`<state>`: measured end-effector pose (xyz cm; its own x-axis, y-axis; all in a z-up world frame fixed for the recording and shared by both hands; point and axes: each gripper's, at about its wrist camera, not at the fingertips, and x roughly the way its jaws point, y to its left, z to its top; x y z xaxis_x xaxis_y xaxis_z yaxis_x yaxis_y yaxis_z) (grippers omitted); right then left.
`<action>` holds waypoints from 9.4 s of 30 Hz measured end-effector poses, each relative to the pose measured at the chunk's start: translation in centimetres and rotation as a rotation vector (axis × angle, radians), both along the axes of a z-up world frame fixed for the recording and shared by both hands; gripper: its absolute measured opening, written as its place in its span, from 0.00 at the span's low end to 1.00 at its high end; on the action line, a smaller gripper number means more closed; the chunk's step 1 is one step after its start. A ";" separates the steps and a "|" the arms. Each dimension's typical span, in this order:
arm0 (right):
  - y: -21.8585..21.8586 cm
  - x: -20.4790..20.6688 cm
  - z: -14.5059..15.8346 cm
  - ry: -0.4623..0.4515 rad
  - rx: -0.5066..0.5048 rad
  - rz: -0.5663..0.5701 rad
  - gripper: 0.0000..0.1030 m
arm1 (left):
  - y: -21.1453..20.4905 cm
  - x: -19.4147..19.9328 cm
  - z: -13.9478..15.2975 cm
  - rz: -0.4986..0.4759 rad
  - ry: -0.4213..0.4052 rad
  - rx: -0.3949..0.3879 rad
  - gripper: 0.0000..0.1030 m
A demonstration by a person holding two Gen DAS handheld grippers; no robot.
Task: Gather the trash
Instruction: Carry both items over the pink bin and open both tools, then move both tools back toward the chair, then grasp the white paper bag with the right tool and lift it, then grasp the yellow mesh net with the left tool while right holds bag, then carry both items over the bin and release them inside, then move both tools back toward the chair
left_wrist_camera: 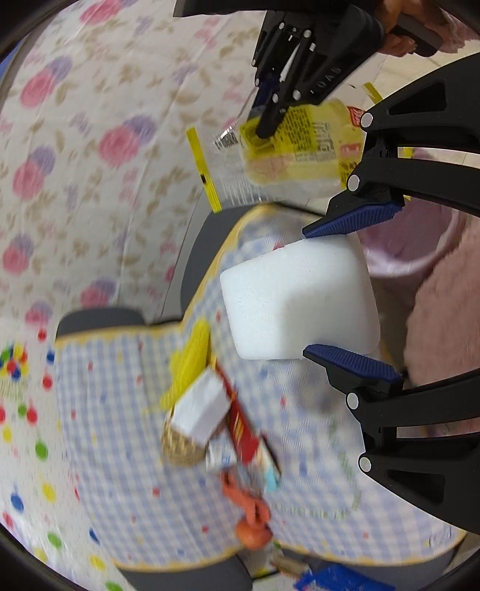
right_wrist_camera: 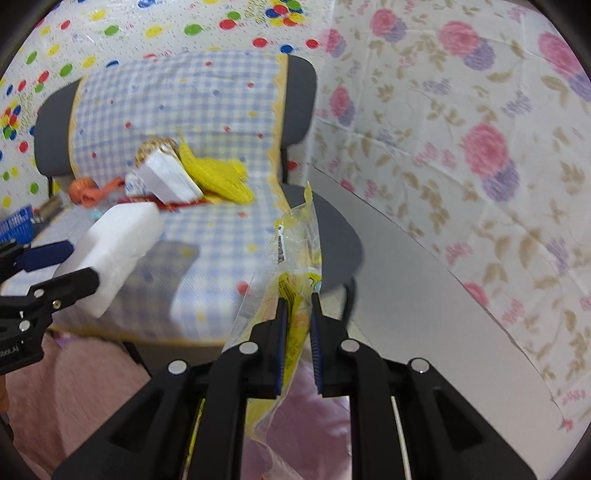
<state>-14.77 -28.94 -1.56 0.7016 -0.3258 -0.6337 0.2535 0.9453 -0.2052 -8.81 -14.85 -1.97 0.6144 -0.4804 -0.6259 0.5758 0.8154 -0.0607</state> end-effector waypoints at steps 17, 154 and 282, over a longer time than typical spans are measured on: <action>-4.7 -3.9 -7.0 0.113 0.068 -0.103 0.12 | -8.6 -2.1 -7.0 -0.197 0.091 0.086 0.65; -4.6 23.4 -0.8 -0.125 0.289 0.244 0.03 | -2.0 31.6 -5.2 0.372 0.179 -0.006 0.33; 10.9 17.0 3.4 -0.031 0.219 0.421 0.65 | 22.3 10.8 4.9 0.585 -0.032 0.093 0.81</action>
<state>2.23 -18.03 1.81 0.7635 0.1298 -0.6327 -0.1579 0.9874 0.0120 1.96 7.44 2.97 0.7797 -0.0004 -0.6262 0.0291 0.9989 0.0356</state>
